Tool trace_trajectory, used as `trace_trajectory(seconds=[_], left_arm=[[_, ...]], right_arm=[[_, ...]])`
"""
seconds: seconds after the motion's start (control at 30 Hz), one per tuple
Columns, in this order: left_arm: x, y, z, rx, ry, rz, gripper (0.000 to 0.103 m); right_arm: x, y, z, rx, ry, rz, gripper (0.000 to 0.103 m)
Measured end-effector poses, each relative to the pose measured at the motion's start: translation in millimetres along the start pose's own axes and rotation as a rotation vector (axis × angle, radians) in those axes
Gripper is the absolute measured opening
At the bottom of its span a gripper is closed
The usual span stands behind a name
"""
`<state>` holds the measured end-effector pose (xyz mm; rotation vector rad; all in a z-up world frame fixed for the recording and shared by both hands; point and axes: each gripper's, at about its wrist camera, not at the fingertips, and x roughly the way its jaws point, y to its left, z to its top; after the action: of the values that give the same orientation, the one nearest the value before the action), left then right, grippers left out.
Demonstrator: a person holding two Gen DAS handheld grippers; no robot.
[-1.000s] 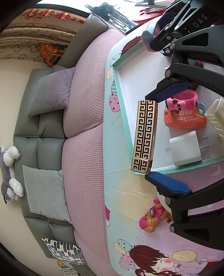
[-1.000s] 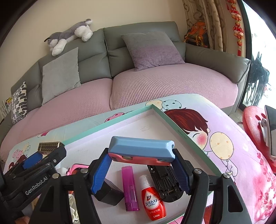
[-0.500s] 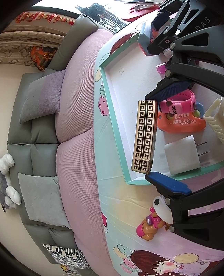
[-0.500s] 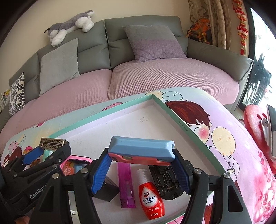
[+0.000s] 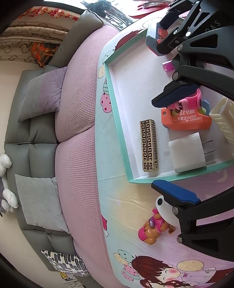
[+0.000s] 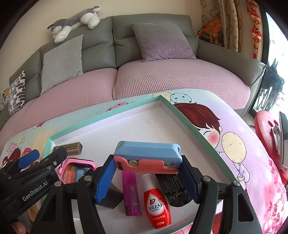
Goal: Organize rigid objects
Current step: 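Carry the patterned bar and blue-pink case into the tray and open both tools, then withdraw both open tools from the tray toward the toy dog and white ring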
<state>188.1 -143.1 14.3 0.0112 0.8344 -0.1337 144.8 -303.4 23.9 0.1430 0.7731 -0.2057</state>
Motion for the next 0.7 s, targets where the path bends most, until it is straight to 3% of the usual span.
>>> trace_trajectory(seconds=[0.2,0.7], left_arm=[[-10.7,7.3,3.3,-0.016,-0.006,0.026,0.089],[-20.8,24.7,5.1,-0.078,0.017,0.090,0.089]], right_arm=[[-8.1,2.8,4.0,-0.011,-0.005,-0.010,0.076],[-12.3,-3.0,5.7,0.011,0.049,0.011,0.078]])
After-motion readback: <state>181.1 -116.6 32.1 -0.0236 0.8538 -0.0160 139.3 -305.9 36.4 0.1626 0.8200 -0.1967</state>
